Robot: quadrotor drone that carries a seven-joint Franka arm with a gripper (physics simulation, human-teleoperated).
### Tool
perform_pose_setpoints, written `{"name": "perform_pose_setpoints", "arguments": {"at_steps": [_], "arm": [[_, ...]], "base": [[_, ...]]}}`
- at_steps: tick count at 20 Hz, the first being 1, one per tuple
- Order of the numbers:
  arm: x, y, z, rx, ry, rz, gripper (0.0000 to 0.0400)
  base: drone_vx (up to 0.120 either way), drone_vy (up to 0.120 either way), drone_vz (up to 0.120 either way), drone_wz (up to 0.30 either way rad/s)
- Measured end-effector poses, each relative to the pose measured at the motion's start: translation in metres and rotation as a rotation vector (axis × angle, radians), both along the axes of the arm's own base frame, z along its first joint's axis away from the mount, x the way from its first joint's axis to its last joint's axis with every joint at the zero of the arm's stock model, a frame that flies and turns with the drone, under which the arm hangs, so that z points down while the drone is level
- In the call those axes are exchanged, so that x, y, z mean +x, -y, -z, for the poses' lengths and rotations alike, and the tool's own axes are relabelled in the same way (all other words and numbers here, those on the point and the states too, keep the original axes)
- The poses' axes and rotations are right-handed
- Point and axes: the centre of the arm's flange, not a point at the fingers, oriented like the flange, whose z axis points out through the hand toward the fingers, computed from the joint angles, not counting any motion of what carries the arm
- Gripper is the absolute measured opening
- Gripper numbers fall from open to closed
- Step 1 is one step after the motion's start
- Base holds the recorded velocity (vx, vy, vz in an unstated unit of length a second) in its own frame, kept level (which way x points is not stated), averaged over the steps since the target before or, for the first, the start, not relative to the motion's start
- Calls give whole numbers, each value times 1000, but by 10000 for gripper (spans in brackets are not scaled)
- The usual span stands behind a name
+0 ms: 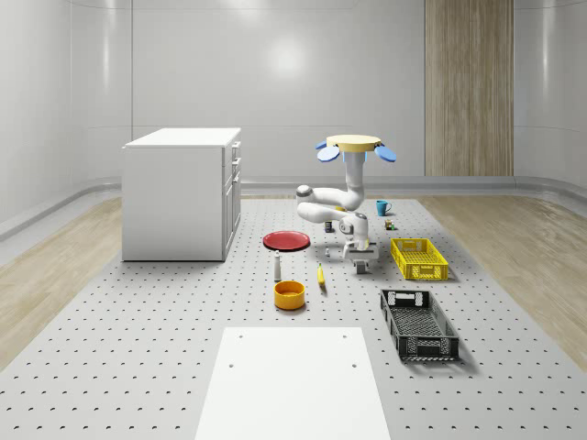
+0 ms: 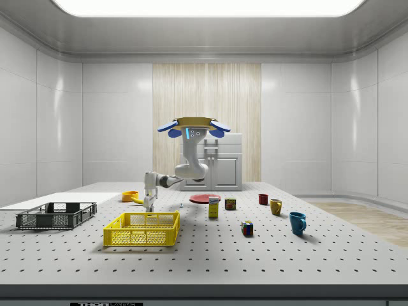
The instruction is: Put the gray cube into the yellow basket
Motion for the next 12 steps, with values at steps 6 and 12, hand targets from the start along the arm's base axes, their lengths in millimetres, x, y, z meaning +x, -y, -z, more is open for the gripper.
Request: {"name": "perform_pose_setpoints", "arguments": {"at_steps": [6, 12], "arm": [[-1, 0, 0, 0, 0, 0, 259], [-1, 0, 13, 0, 0, 0, 252]], "base": [[0, 0, 0, 0], [0, 0, 7, 0]]}}
